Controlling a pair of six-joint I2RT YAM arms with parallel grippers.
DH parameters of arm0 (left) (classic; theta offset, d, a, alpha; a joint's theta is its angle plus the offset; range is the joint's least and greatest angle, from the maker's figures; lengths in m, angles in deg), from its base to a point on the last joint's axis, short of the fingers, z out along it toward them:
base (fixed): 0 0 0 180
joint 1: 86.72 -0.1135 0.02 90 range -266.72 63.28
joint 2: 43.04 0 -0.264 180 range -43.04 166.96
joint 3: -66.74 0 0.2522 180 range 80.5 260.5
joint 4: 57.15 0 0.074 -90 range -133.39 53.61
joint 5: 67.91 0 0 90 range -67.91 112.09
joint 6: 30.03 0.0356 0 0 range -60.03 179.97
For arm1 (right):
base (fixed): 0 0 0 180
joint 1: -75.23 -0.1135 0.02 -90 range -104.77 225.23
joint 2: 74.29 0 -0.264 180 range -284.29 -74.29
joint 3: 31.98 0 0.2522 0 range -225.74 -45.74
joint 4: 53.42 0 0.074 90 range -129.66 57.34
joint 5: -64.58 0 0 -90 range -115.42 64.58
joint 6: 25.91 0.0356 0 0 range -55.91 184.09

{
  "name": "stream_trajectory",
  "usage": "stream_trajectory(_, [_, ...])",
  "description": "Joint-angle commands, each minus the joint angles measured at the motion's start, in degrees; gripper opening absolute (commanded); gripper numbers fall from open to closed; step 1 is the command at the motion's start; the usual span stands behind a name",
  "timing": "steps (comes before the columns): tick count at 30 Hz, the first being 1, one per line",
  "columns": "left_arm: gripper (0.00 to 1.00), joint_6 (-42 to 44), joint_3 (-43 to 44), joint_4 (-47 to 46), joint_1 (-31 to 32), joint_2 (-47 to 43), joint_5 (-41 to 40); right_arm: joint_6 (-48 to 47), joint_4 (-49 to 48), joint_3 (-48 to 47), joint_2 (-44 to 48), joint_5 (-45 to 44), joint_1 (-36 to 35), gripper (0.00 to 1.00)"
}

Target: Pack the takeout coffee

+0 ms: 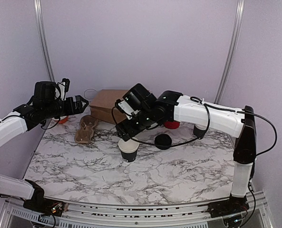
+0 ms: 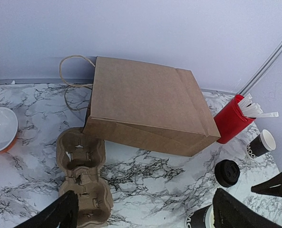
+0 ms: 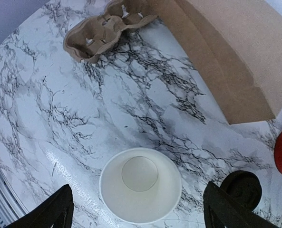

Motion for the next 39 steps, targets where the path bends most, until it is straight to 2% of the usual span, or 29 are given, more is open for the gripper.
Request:
stream_trajectory(1, [0.99, -1.9, 2.7, -0.5, -0.2, 3.2, 4.7, 4.5, -3.1, 6.9, 8.2, -2.9, 3.0, 0.92])
stream_trajectory(10, [0.99, -2.6, 7.6, 0.2, 4.3, 11.0, 7.5, 9.9, -10.6, 30.1, 23.3, -8.7, 7.0, 0.93])
stream_trajectory(15, [0.99, -3.3, 8.7, -0.5, 4.6, 13.2, 7.8, 7.9, -16.6, 39.6, 27.2, -7.4, 10.5, 0.93])
stream_trajectory(19, [0.99, -4.7, 8.7, -0.4, 4.7, 13.0, 7.0, 7.0, -18.5, 41.1, 25.2, -0.7, 18.2, 0.92])
stream_trajectory(22, [0.99, -6.2, 8.7, 0.0, 4.7, 12.5, 7.1, 5.1, -19.3, 39.9, 21.8, 1.5, 21.4, 0.91])
stream_trajectory(31, [0.99, -7.6, 6.9, 0.1, 4.6, 9.0, 4.5, 1.3, -19.6, 35.1, 13.5, 2.8, 22.6, 0.88])
stream_trajectory(39, [0.99, -4.6, 6.2, 1.8, 4.7, 5.7, 1.6, 2.8, -20.3, 34.2, 9.6, 1.3, 22.5, 0.84])
